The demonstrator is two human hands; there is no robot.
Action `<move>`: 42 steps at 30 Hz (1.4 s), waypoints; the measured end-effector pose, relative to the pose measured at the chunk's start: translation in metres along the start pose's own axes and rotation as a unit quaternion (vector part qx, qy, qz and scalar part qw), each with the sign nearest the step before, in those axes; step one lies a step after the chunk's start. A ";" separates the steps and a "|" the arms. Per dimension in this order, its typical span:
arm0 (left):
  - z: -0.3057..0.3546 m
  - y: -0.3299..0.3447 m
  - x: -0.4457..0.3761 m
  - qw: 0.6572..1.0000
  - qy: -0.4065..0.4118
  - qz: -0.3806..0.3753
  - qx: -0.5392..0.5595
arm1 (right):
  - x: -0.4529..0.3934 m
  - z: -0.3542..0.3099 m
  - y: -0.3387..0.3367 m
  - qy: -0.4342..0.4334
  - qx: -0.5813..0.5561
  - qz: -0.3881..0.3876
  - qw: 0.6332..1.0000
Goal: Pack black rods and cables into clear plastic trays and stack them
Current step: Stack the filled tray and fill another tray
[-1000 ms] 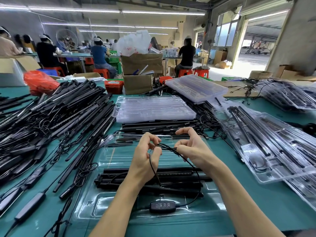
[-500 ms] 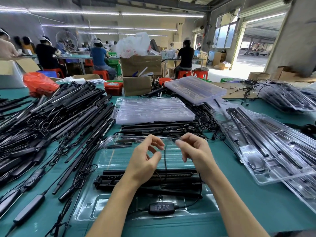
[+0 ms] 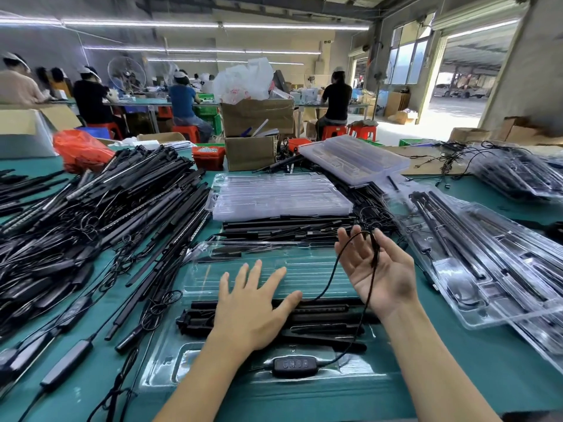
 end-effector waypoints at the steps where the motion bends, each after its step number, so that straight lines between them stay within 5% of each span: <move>1: 0.002 0.000 -0.001 1.000 -0.003 0.002 -0.001 | 0.001 -0.001 0.001 -0.008 -0.010 0.001 1.000; 6: 0.006 0.001 -0.008 1.000 -0.012 0.008 -0.002 | 0.004 -0.012 -0.006 -0.008 -0.024 -0.016 1.000; 12: -0.004 0.001 -0.017 1.000 -0.014 0.000 -0.003 | 0.010 -0.026 -0.017 -0.053 0.144 -0.061 0.986; 22: -0.009 0.000 -0.020 1.000 -0.010 0.001 0.006 | 0.012 -0.016 -0.029 -0.026 0.506 -0.046 0.861; 27: -0.011 0.001 -0.018 0.996 -0.015 0.044 0.075 | 0.019 -0.019 -0.027 -0.024 0.480 -0.093 0.872; 32: -0.009 0.000 -0.015 0.991 -0.028 0.085 0.097 | 0.027 -0.034 -0.030 0.027 0.345 -0.121 0.930; 42: -0.008 -0.003 -0.013 0.991 -0.024 0.078 0.107 | 0.031 -0.018 -0.030 -0.009 0.640 -0.157 0.752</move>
Point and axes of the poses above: each hand's wrist, its own x-axis away from the middle knuckle, its own y-axis out of the palm, z = x × y, the point moved 2 cm from there along -x, towards the middle knuckle, and after that the axes turned 6 degrees about -x, right-handed, at the moved point
